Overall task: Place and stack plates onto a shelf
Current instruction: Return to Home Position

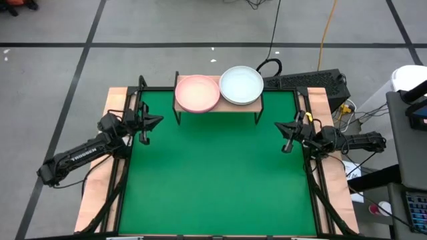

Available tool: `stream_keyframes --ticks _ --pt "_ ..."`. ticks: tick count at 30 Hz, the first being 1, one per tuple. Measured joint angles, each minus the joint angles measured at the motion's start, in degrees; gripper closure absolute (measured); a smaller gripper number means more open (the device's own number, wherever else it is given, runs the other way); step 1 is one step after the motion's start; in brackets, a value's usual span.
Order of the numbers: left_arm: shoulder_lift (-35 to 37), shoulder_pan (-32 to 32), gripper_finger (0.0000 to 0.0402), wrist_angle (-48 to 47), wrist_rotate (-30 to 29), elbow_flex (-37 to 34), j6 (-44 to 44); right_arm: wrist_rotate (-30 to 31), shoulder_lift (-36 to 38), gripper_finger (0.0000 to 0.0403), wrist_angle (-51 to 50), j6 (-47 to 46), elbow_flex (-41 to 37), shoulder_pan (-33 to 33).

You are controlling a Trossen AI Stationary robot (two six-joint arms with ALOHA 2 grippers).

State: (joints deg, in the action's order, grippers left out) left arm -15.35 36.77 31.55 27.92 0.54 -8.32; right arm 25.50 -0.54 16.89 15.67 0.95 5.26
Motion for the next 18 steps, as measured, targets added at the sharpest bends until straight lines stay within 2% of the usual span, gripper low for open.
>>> stream_keyframes --ticks 18 --pt "0.00 0.00 0.0383 -0.04 -0.07 0.02 -0.17 -0.04 0.00 0.0403 -0.03 0.00 -0.08 0.00"
